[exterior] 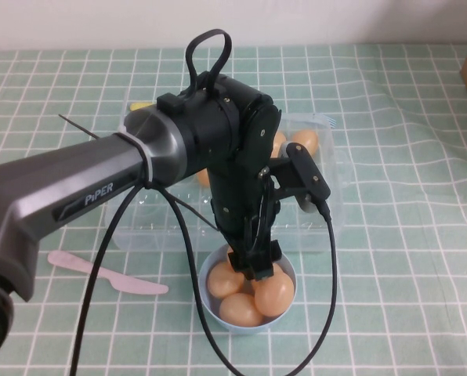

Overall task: Take an egg out of the egg box
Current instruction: Place the egg in the bowl

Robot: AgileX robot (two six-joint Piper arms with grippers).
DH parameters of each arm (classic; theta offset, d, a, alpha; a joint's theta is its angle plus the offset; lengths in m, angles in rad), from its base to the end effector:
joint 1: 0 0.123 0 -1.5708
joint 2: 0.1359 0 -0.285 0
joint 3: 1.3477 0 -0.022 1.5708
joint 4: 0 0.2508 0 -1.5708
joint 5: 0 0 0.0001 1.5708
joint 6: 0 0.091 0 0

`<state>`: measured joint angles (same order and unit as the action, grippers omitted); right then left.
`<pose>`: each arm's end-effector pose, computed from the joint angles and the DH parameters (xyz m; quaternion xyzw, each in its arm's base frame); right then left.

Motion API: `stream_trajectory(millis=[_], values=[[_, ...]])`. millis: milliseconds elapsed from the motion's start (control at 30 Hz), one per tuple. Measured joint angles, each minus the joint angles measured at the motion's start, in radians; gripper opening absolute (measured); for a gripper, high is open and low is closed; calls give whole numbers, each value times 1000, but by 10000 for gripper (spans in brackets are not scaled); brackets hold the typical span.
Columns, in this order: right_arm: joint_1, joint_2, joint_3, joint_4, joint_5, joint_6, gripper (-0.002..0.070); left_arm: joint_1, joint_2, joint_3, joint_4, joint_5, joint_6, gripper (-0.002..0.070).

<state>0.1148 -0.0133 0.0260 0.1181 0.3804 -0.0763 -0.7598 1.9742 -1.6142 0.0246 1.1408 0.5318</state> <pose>0.0515 0.0100 0.1712 -0.0457 0.8045 0.0614 0.5890 0.2972 -0.2795 0.2313 0.6033 0.7935 0.0025 0.0793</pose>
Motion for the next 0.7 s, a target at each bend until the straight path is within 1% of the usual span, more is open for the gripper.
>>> stream_trajectory(millis=[67, 167, 367, 467, 533, 567, 600, 700], values=[[0, 0, 0, 0, 0, 0, -17, 0, -4, 0, -2, 0, 0, 486], [0, 0, 0, 0, 0, 0, -17, 0, -24, 2, -2, 1, 0, 502], [0, 0, 0, 0, 0, 0, -17, 0, -125, 2, -2, 22, 0, 508], [0, 0, 0, 0, 0, 0, -17, 0, -191, 7, -2, 36, 0, 496], [0, 0, 0, 0, 0, 0, -17, 0, -242, 42, -2, 20, 0, 455], [0, 0, 0, 0, 0, 0, -17, 0, -275, 74, -2, 5, 0, 414], [0, 0, 0, 0, 0, 0, -17, 0, -312, 115, -2, -19, -2, 361], [0, 0, 0, 0, 0, 0, -17, 9, -428, 255, -7, -111, -18, 167]])
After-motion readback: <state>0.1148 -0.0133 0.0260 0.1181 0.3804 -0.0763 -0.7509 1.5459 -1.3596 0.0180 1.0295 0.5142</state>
